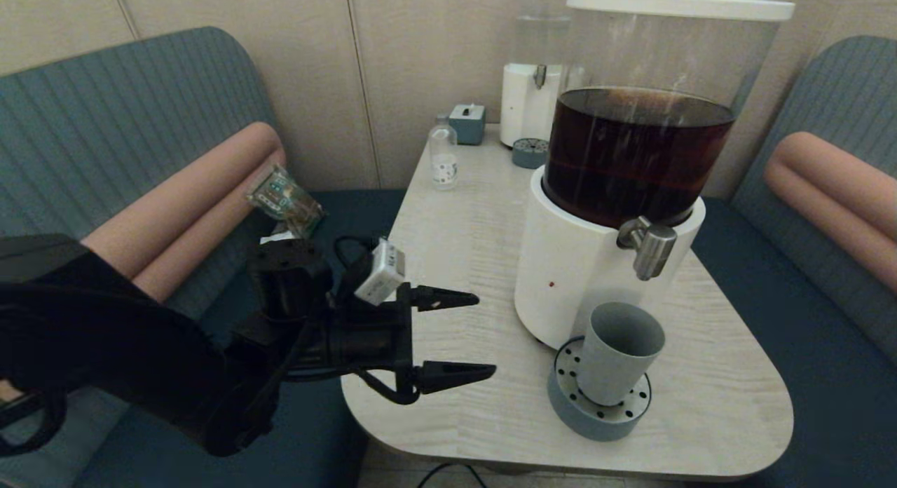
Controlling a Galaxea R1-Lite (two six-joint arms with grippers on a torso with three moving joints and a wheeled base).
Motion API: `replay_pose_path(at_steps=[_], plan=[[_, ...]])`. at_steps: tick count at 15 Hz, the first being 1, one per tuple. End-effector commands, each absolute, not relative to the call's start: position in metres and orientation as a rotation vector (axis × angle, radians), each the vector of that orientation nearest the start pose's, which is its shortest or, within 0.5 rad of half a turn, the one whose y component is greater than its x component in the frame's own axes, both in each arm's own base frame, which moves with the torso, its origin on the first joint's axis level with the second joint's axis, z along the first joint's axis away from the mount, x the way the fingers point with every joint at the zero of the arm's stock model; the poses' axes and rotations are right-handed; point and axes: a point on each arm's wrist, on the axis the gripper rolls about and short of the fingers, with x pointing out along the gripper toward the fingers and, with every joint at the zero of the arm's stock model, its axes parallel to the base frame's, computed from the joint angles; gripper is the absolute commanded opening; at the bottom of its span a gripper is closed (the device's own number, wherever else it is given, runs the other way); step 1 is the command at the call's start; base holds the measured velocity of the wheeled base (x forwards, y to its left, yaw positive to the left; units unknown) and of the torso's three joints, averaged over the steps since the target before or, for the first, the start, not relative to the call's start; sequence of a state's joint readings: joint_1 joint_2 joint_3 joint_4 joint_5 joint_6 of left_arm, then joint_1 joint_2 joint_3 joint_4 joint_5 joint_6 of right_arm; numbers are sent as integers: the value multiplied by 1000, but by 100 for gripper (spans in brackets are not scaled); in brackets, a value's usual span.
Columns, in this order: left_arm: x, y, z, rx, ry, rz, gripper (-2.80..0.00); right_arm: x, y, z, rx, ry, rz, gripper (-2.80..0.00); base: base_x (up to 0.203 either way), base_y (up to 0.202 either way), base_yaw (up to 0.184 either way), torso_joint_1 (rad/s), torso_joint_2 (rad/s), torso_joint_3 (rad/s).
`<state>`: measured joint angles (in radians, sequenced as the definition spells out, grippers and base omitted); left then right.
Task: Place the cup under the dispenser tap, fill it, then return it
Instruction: Place the cup next to the water dispenser
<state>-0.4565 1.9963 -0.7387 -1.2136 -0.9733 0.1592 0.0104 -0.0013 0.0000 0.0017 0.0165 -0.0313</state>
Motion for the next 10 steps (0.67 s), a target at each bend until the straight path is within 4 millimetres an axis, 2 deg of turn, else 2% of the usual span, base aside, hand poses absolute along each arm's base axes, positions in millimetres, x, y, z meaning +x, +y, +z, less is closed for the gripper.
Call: replay_pose_path(at_steps=[1, 3, 6, 10], plan=[[314, -192, 107, 108, -45, -1472, 0, -23, 0, 75, -32, 0, 28, -280, 0, 0, 0, 0, 0, 0], [320, -208, 99, 102, -37, -1494, 0, -23, 0, 75, -32, 0, 28, -280, 0, 0, 0, 0, 0, 0], [323, -217, 88, 92, -12, -1508, 0, -23, 0, 75, -32, 0, 28, -280, 0, 0, 0, 0, 0, 0], [326, -235, 87, 95, -22, -1528, 0, -23, 0, 75, -32, 0, 28, -280, 0, 0, 0, 0, 0, 0]])
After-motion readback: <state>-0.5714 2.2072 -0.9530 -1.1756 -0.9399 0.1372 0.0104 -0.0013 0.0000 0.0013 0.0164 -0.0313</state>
